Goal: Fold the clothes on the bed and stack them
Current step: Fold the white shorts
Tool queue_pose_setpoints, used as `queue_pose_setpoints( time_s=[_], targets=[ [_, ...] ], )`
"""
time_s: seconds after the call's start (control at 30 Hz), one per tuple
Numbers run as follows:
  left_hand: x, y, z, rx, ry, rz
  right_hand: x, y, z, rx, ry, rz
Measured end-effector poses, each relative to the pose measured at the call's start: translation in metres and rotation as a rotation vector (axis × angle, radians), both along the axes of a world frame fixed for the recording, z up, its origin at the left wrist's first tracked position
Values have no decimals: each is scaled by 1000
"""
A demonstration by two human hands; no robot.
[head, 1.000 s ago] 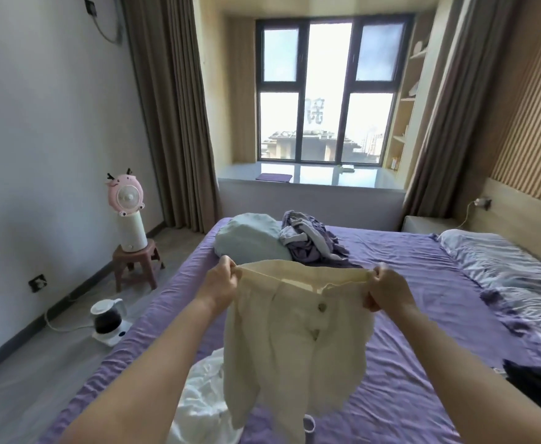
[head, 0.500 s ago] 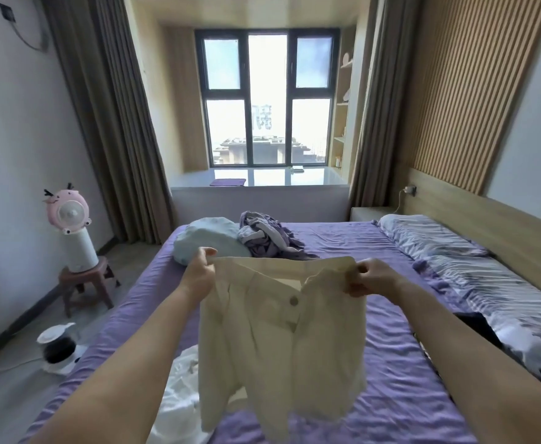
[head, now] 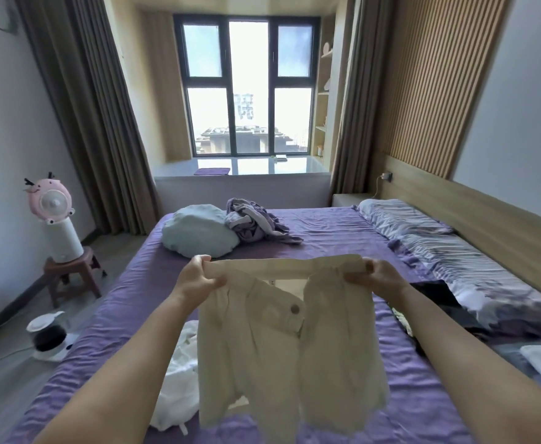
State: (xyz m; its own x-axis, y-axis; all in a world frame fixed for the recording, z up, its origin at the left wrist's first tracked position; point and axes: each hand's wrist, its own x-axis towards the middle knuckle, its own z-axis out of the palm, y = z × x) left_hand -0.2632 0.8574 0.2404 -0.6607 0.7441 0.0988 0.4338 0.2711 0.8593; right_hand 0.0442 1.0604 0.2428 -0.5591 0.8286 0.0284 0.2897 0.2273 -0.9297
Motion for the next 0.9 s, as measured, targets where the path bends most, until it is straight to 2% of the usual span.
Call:
queue_pose_setpoints(
  time_s=[0.23, 0.47, 0.6, 0.73, 0.9],
  targets=[
    [34, -4, -13, 21, 68, -43, 42, -1, -15, 33, -118, -65],
    [65, 29, -3, -38, 140, -124, 62, 29, -10, 132, -3, -81],
    [88, 57, -14, -135, 110, -140, 78, 54, -24, 23, 59, -31],
    [112, 82, -40, -200, 93, -71, 90, 86, -52, -102, -47, 104],
    [129, 96, -76, -289, 22, 9, 101, 118, -100, -164, -119, 122]
  ],
)
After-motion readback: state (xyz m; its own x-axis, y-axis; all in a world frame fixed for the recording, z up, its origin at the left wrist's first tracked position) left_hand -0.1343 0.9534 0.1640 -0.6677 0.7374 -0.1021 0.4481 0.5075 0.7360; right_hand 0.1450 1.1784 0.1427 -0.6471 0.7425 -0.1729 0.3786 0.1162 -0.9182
